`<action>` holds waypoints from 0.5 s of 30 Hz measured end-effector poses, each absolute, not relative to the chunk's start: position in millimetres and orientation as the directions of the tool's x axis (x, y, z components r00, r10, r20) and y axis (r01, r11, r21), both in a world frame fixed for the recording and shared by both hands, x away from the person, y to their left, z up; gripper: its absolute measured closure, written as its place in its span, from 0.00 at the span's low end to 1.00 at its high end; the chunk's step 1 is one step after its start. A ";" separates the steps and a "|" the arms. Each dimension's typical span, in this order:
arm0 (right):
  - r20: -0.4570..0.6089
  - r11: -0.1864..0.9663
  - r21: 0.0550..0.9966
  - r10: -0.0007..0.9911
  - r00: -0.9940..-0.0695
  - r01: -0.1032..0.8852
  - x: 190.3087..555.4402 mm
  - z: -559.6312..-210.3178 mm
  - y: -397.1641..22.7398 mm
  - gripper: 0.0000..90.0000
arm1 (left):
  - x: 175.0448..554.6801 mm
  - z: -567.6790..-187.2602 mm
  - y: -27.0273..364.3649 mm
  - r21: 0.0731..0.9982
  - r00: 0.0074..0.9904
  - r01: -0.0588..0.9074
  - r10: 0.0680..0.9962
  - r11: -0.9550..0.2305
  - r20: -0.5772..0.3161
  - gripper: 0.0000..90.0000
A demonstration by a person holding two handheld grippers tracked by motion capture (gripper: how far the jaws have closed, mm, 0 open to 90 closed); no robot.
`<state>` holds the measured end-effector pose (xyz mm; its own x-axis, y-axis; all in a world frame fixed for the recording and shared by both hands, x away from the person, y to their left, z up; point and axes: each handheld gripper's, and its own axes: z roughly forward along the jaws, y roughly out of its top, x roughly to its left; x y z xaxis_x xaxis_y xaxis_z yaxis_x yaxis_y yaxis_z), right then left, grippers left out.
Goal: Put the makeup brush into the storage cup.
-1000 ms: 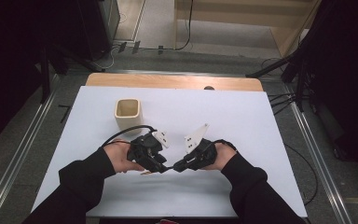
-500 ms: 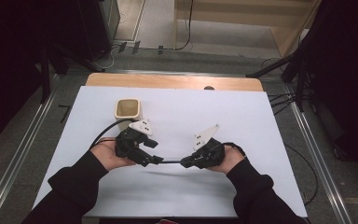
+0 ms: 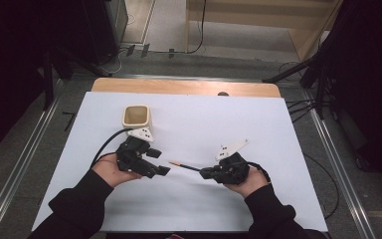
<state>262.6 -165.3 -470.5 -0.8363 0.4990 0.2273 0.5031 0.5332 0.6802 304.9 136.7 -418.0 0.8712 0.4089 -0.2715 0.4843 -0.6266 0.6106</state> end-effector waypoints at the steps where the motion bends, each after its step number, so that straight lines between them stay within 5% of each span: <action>1: 0.231 0.514 0.685 0.517 -0.824 0.515 258.6 -469.6 -166.7 0.95 | 304.6 -418.3 138.0 0.613 0.867 0.492 0.411 -0.618 -0.281 0.30; 15: 0.180 0.424 0.720 0.650 -0.738 0.549 227.3 -464.9 -169.5 0.95 | 295.1 -426.2 142.7 0.605 0.841 0.534 0.448 -0.590 -0.305 0.29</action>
